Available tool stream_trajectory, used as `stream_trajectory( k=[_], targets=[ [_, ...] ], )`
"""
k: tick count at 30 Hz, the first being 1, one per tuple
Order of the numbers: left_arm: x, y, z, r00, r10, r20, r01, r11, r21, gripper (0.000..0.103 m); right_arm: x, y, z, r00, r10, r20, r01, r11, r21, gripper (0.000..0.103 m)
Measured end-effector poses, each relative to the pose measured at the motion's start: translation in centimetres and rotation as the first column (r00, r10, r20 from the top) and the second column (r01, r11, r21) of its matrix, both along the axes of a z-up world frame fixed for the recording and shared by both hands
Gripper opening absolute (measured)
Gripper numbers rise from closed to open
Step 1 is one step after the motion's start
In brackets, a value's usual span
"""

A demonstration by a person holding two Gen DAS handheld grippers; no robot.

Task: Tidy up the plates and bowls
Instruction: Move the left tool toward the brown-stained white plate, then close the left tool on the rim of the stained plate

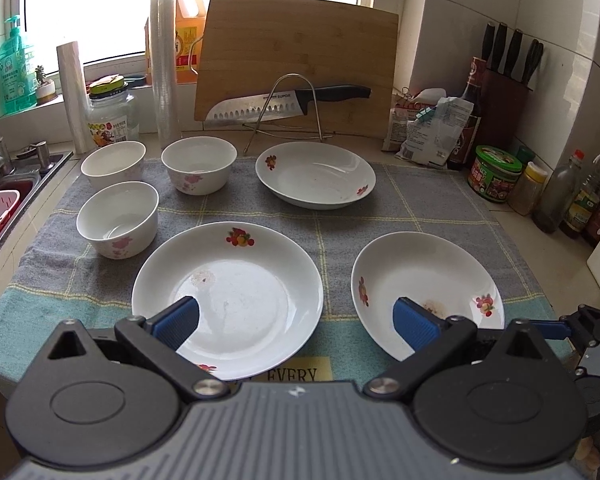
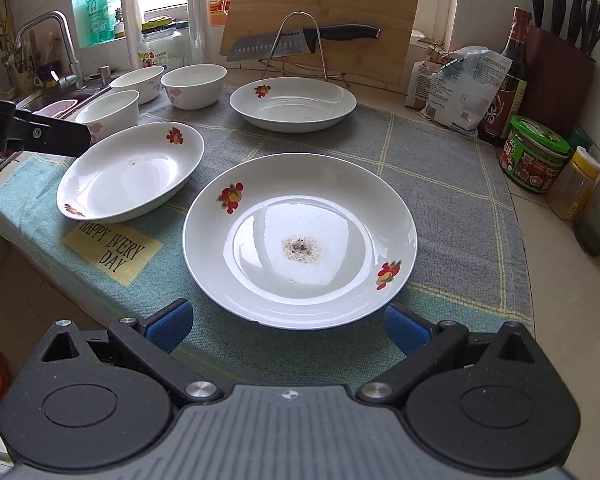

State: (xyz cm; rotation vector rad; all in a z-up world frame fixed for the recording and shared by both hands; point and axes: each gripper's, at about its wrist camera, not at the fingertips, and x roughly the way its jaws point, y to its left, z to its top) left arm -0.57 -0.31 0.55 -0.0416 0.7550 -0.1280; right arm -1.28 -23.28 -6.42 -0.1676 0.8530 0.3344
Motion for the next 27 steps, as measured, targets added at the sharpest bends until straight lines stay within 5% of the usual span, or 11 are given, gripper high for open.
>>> stream_trajectory(
  k=[8,16,19,27],
  targets=[
    [2.0,-2.2,-0.6,0.988,-0.134,-0.075,0.133,0.991,-0.018,0.102,0.1,-0.8,-1.0,0.999,0.05,0.0,-0.05,0.999,-0.018,0.103],
    [5.5,-4.5,-1.7,0.945,-0.302,-0.129,0.309,0.95,0.039,0.102,0.8,-0.8,-2.3,0.999,0.041,-0.013,-0.042,0.998,-0.038,0.103],
    [7.2,-5.2,-2.1,0.91,-0.389,-0.145,0.399,0.916,0.047,0.102,1.0,-0.6,-2.9,1.0,0.022,-0.017,-0.023,0.998,-0.054,0.103],
    [12.6,-7.3,-3.8,0.759,-0.606,-0.239,0.631,0.775,0.04,0.1,2.1,0.0,-4.0,1.0,-0.012,-0.019,0.011,0.997,-0.07,0.103]
  ],
)
